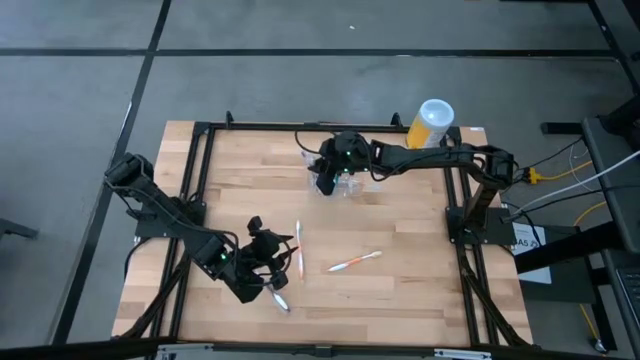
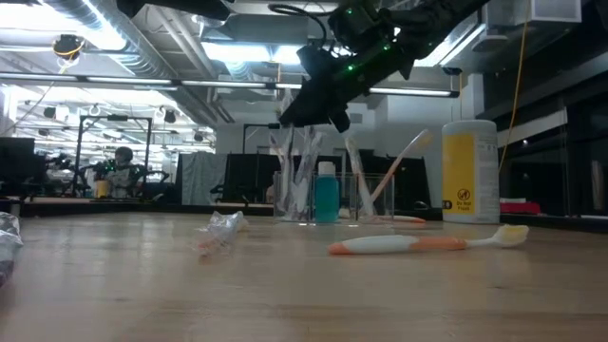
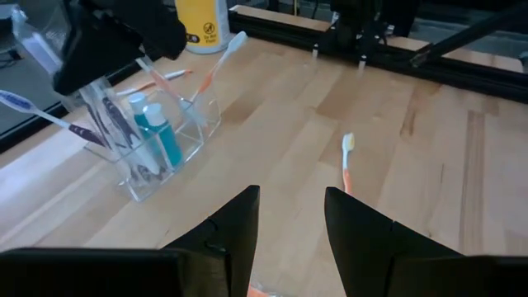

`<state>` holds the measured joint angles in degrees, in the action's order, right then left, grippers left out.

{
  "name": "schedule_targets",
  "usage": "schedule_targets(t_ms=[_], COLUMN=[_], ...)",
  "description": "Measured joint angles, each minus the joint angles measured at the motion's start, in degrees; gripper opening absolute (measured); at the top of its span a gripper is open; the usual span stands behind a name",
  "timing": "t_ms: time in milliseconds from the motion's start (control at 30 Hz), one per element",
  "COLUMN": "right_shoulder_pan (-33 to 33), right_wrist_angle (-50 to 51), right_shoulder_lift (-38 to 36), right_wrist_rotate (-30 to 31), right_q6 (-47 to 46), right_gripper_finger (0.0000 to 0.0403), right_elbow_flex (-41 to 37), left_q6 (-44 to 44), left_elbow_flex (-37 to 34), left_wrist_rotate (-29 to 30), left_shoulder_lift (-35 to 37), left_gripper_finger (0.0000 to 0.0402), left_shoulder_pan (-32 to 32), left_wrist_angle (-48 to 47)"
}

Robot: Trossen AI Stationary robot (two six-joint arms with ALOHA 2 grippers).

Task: Pick & Place toothbrushing station
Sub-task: Put the purple toothbrush into the left section of the transparent organizer, then put the orange toothbrush into the right section of the transparent organizer

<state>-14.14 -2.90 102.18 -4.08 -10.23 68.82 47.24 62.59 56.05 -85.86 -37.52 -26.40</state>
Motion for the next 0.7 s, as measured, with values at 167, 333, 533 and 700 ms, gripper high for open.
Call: schedule_targets(t_ms=[167,333,533,700], right_shoulder_pan=[0.28,0.21,0.21,0.19], right_wrist_angle=[0.37,0.35,-1.66,-2.19], right_shoulder_lift=[-0.01,-0.01,-0.01,-0.01], right_wrist_rotate=[0.74,3.22,4.01,5.16], right_q6=[0.18,0.18,-1.78,-3.08], right_gripper_finger=[0.0106,0.0159,0.0218,0.0239], right_elbow_flex=[0.00,0.00,0.00,0.00], left_q6=[-0.02,-0.01,-0.02,-0.02], left_elbow_flex=[0.00,0.00,0.00,0.00], left_wrist_rotate=[-0.02,-0.42,-0.50,-0.50], left_shoulder_lift=[0.00,0.00,0.02,0.02], left_gripper_finger=[0.0136,0.0136,0.0136,0.0136], left_shoulder_pan=[0.00,0.00,0.00,0.00], left_wrist_angle=[0.03,0.10,0.53,0.51])
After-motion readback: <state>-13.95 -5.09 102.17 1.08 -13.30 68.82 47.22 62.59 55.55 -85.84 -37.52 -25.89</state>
